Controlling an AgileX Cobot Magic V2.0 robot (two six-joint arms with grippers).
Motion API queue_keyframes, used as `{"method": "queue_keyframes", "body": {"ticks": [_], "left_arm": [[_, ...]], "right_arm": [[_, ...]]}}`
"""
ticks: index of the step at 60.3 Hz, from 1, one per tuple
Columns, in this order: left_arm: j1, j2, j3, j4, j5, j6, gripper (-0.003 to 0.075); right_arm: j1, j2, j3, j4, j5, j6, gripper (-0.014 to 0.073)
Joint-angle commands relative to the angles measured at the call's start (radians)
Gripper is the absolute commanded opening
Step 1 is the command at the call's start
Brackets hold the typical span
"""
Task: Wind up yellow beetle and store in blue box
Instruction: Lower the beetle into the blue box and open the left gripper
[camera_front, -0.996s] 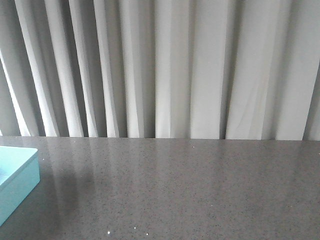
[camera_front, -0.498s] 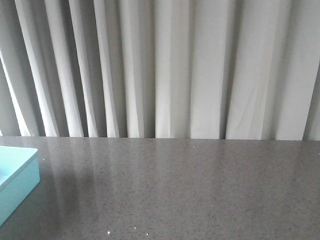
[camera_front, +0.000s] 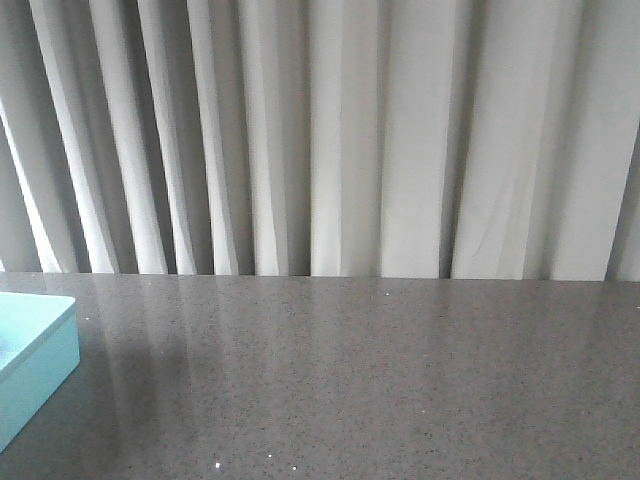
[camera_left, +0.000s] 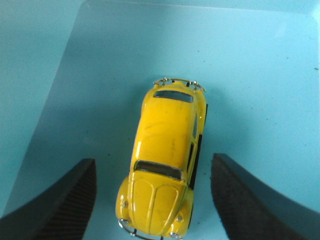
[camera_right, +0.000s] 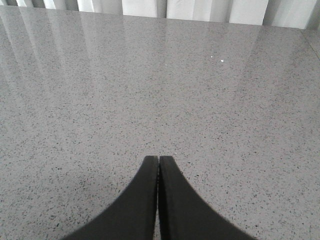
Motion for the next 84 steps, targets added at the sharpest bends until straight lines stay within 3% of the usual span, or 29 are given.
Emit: {"method": "queue_keyframes", "body": {"ticks": [1, 16, 27, 37, 47, 65, 76, 84], "left_arm": [[0.000, -0.054, -0.030, -0.022, -0.044, -0.037, 0.0567], [0.000, -0.108, -0.030, -0.022, -0.044, -0.089, 0.0527], [0.000, -0.184, -0.030, -0.078, -0.039, -0.098, 0.0425], [0.000, -0.289, -0.030, -0.186, 0.017, -0.105, 0.0233], [0.000, -0.421, -0.030, -0.284, 0.116, -0.103, -0.0009], [0.000, -0.699, -0.030, -0.440, 0.257, -0.104, -0.0007], [0.000, -0.832, -0.030, -0.575, 0.441, -0.104, -0.0006], [0.000, -0.917, -0.030, -0.582, 0.537, -0.104, -0.0006]], "right_arm": [[-0.002, 0.009, -0.024, 0.000, -0.067, -0.004, -0.0007], [-0.002, 0.009, -0.024, 0.000, -0.067, -0.004, -0.0007], [-0.002, 0.009, -0.024, 0.000, -0.067, -0.004, -0.0007], [-0.002, 0.009, -0.024, 0.000, -0.067, -0.004, -0.0007], [-0.002, 0.009, -0.024, 0.000, -0.067, -0.004, -0.0007], [-0.002, 0.009, -0.024, 0.000, -0.067, -0.004, -0.0007], [-0.002, 0.009, -0.024, 0.000, -0.066, -0.004, -0.0007], [-0.002, 0.009, -0.024, 0.000, -0.066, -0.004, -0.0007]]}}
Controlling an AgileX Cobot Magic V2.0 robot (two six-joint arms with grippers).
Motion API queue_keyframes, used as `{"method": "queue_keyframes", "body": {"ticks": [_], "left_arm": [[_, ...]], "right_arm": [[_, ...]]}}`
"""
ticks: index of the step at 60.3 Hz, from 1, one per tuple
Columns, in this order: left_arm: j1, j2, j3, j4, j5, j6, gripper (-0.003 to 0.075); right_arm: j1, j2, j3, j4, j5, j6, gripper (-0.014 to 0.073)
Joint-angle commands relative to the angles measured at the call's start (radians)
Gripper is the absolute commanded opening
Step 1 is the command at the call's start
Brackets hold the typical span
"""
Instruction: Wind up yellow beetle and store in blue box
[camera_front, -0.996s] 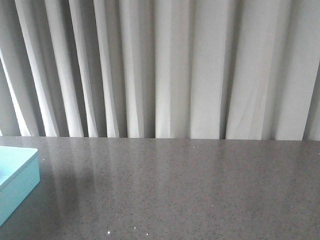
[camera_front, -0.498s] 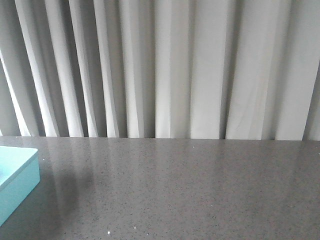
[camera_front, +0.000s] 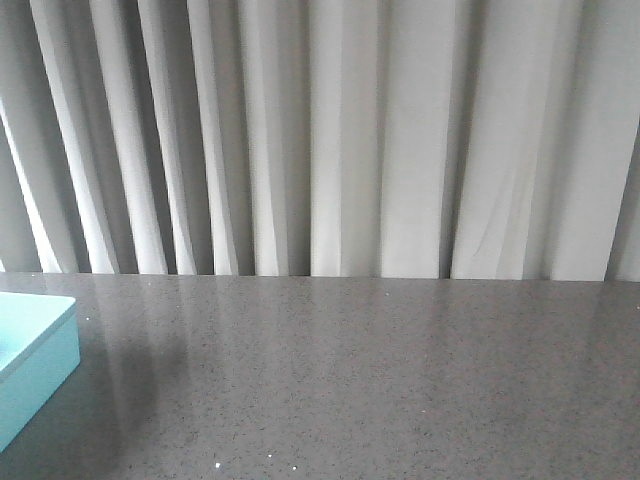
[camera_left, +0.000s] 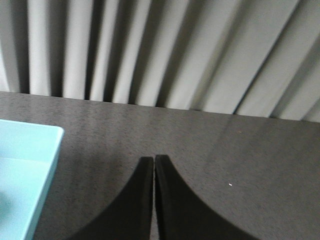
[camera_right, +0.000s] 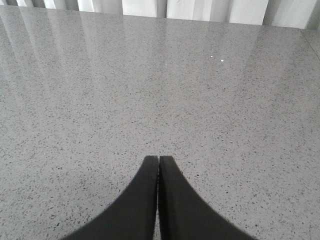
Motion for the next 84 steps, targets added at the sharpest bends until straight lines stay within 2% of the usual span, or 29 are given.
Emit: {"method": "queue_keyframes", "body": {"ticks": [1, 11, 21, 29, 38, 46, 55, 60, 66, 74, 84], "left_arm": [[0.000, -0.065, -0.030, -0.056, 0.021, -0.009, -0.0006], [-0.041, -0.180, -0.030, -0.013, -0.016, -0.009, -0.0006], [-0.080, -0.300, 0.016, 0.107, -0.020, -0.006, -0.0006], [-0.083, -0.437, 0.196, 0.154, -0.088, 0.084, -0.0006], [-0.097, -0.579, 0.458, 0.134, -0.306, 0.190, -0.0006], [-0.133, -0.636, 0.677, 0.110, -0.452, 0.206, -0.0006], [-0.176, -0.655, 0.872, 0.065, -0.536, 0.298, -0.0006], [-0.180, -0.654, 0.941, 0.012, -0.548, 0.360, -0.0006], [-0.180, -0.654, 0.996, -0.040, -0.609, 0.366, -0.0006], [-0.202, -0.685, 1.029, -0.028, -0.663, 0.415, -0.0006], [-0.269, -0.829, 1.103, -0.019, -0.769, 0.495, -0.0006]], "right_arm": [[-0.002, 0.009, -0.024, 0.000, -0.066, -0.004, -0.0007], [-0.002, 0.009, -0.024, 0.000, -0.066, -0.004, -0.0007], [-0.002, 0.009, -0.024, 0.000, -0.066, -0.004, -0.0007], [-0.002, 0.009, -0.024, 0.000, -0.066, -0.004, -0.0007], [-0.002, 0.009, -0.024, 0.000, -0.066, -0.004, -0.0007], [-0.002, 0.009, -0.024, 0.000, -0.066, -0.004, -0.0007], [-0.002, 0.009, -0.024, 0.000, -0.066, -0.004, -0.0007], [-0.002, 0.009, -0.024, 0.000, -0.066, -0.004, -0.0007], [-0.002, 0.009, -0.024, 0.001, -0.066, -0.004, -0.0007], [-0.002, 0.009, -0.024, 0.001, -0.066, -0.004, -0.0007], [-0.002, 0.009, -0.024, 0.001, -0.066, -0.004, -0.0007]]}}
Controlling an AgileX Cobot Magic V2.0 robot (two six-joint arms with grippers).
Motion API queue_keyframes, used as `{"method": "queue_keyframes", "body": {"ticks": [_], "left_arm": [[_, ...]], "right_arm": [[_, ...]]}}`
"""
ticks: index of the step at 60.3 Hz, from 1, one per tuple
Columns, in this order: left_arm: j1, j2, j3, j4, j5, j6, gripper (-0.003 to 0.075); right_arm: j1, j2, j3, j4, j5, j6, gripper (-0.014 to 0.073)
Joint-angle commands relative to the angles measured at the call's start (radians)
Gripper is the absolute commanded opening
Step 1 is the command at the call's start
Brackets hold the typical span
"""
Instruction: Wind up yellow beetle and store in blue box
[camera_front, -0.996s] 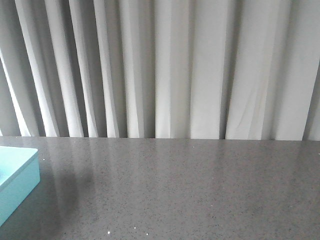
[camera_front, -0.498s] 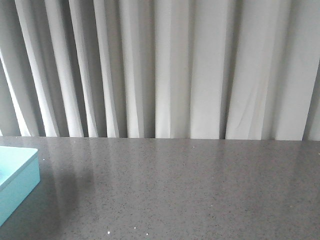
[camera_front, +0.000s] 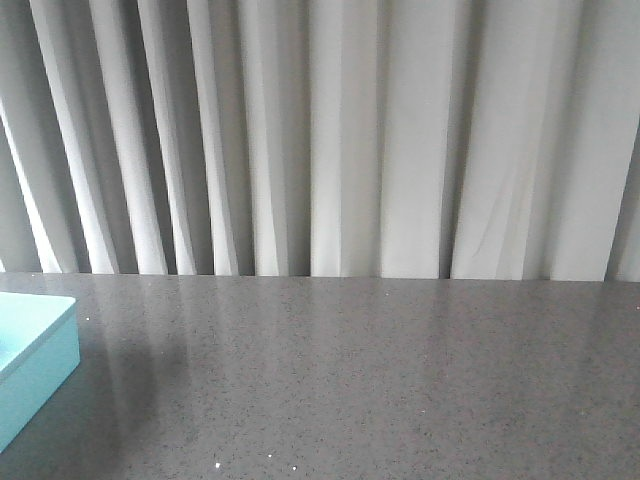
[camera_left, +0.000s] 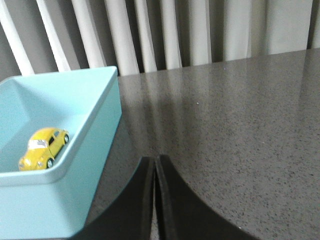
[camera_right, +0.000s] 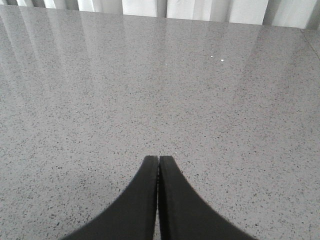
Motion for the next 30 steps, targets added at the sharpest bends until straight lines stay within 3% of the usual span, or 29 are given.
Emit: {"method": "queue_keyframes", "body": {"ticks": [1, 16, 30], "left_arm": [[-0.043, -0.085, 0.028, -0.026, -0.127, 0.045, -0.0006], [-0.079, -0.182, 0.200, -0.028, -0.253, 0.048, -0.0006], [-0.075, -0.185, 0.198, -0.028, -0.270, 0.049, -0.0006]], "right_arm": [[-0.002, 0.009, -0.024, 0.001, -0.068, -0.004, -0.0007], [-0.002, 0.008, -0.024, 0.000, -0.068, -0.004, -0.0007], [-0.002, 0.008, -0.024, 0.000, -0.068, -0.004, -0.0007]]}}
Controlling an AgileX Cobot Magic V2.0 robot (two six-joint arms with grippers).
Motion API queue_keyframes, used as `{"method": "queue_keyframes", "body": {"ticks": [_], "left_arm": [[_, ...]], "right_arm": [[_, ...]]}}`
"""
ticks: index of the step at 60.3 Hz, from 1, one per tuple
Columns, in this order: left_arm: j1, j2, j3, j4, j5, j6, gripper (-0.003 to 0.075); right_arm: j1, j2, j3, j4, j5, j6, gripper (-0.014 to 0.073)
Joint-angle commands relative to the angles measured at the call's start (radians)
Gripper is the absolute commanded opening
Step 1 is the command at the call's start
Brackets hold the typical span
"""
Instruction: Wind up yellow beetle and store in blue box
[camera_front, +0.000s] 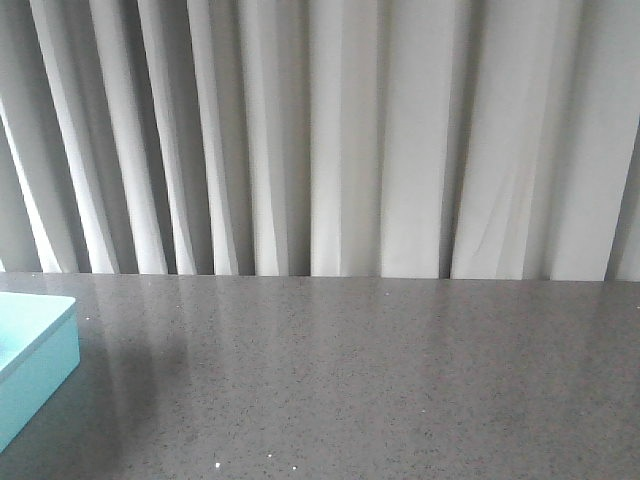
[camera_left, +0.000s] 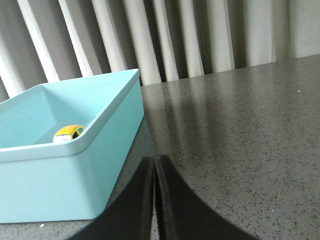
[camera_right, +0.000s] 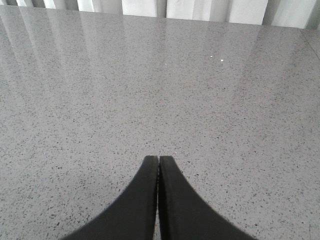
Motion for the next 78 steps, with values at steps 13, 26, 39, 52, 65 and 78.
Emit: {"method": "queue_keyframes", "body": {"ticks": [13, 26, 39, 52, 65, 78], "left_arm": [[-0.005, -0.014, -0.015, 0.075, -0.078, -0.117, -0.0006], [-0.005, -0.014, -0.015, 0.559, -0.073, -0.751, -0.0006], [-0.005, -0.014, -0.015, 0.687, -0.075, -1.028, -0.0006], [-0.005, -0.014, -0.015, 0.686, -0.074, -1.031, -0.0006], [-0.005, -0.014, -0.015, 0.686, -0.074, -1.031, -0.0006], [-0.005, -0.014, -0.015, 0.686, -0.074, -1.031, -0.0006]], "right_arm": [[-0.002, 0.010, -0.024, 0.000, -0.068, -0.004, -0.0007], [-0.002, 0.010, -0.024, 0.000, -0.068, -0.004, -0.0007], [-0.002, 0.010, -0.024, 0.000, -0.068, -0.004, -0.0007], [-0.002, 0.010, -0.024, 0.000, -0.068, -0.004, -0.0007], [-0.002, 0.010, -0.024, 0.001, -0.069, -0.004, -0.0007], [-0.002, 0.010, -0.024, 0.001, -0.069, -0.004, -0.0007]]}}
